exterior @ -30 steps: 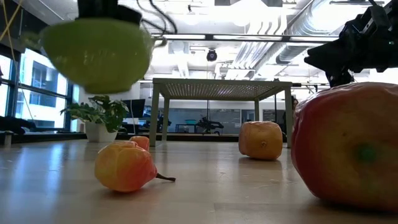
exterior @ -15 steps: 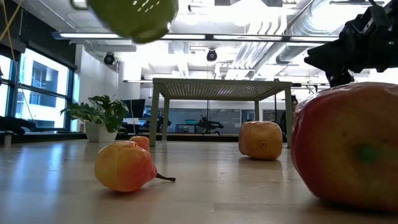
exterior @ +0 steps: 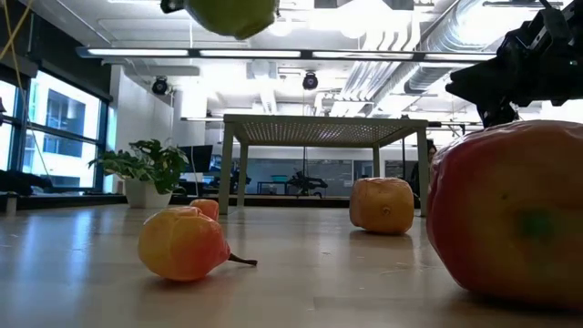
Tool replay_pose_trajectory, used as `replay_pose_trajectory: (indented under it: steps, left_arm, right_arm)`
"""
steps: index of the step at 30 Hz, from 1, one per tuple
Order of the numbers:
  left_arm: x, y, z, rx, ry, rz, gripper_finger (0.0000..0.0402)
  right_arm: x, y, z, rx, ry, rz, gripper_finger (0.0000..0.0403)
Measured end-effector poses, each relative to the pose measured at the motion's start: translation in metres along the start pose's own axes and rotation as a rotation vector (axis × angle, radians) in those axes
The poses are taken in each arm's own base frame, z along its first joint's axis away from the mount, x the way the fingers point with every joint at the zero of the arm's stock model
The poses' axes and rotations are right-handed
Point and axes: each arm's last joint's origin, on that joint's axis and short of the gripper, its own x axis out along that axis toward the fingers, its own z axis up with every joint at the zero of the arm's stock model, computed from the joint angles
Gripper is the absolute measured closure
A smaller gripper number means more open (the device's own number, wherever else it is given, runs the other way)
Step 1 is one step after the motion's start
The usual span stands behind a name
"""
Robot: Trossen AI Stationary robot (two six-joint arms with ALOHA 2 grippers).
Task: Pick & Place Fruit
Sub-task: Put the green strainer bowl on the shelf
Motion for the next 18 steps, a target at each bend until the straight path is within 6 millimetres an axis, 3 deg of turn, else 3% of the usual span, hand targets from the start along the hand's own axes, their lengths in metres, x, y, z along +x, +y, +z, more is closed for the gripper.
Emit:
replay_pose_trajectory:
  steps: [11,18]
  left_arm:
    - [0.001,0.044,0.015,-0.139,-0.036,0.068,0.0401]
    - [0.02,0.059,0.025,-0.193,0.017,0.086,0.0401]
  right_arm:
    - [0.0,0.0,0.0,0.0,0.0,0.0,0.0307]
    - [0.0,0.0,0.0,0.0,0.0,0.0,0.0307]
